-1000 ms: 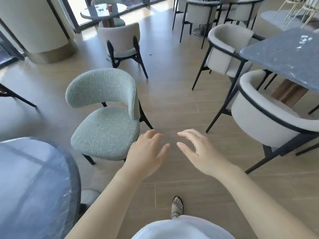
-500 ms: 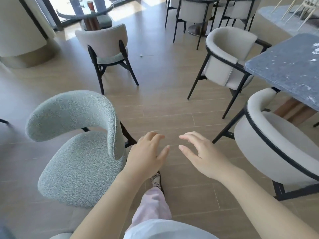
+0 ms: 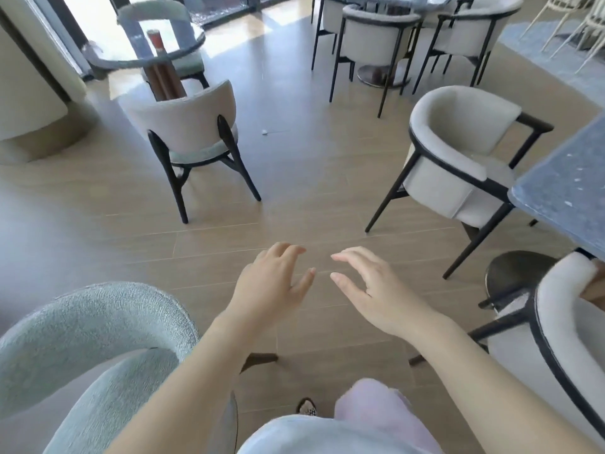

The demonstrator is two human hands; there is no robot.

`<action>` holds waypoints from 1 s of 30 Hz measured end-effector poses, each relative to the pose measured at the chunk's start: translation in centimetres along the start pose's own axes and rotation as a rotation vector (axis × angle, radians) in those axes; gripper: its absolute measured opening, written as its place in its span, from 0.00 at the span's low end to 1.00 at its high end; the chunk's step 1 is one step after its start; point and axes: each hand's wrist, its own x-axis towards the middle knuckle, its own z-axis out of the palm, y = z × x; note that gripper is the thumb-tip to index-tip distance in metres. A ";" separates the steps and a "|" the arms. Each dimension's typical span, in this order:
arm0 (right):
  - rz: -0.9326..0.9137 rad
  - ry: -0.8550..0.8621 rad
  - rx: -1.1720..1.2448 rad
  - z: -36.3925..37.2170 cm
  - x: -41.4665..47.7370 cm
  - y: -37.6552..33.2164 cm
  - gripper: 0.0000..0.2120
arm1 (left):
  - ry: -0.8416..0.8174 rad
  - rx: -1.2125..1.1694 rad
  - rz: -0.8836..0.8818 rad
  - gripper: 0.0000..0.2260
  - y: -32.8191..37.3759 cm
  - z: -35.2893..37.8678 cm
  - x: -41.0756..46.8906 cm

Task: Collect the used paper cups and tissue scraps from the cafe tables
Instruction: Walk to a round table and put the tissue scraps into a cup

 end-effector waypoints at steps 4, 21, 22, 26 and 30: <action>0.015 -0.010 0.004 -0.7 6.7 2.3 0.21 | -0.006 0.005 -0.004 0.20 -1.9 -0.2 6.6; 0.070 -0.034 -0.075 -13.0 41.7 18.3 0.20 | -0.059 -0.011 -0.025 0.20 -2.8 -1.6 46.9; 0.071 -0.042 -0.080 -13.3 43.3 18.8 0.19 | -0.069 -0.018 -0.037 0.20 -3.1 -1.6 48.4; 0.053 -0.105 -0.101 -14.0 50.4 20.6 0.19 | -0.097 -0.046 -0.073 0.21 -5.2 -1.6 54.7; 0.030 -0.131 -0.113 -13.7 59.0 22.1 0.19 | -0.082 -0.071 -0.115 0.21 -9.3 -1.9 61.8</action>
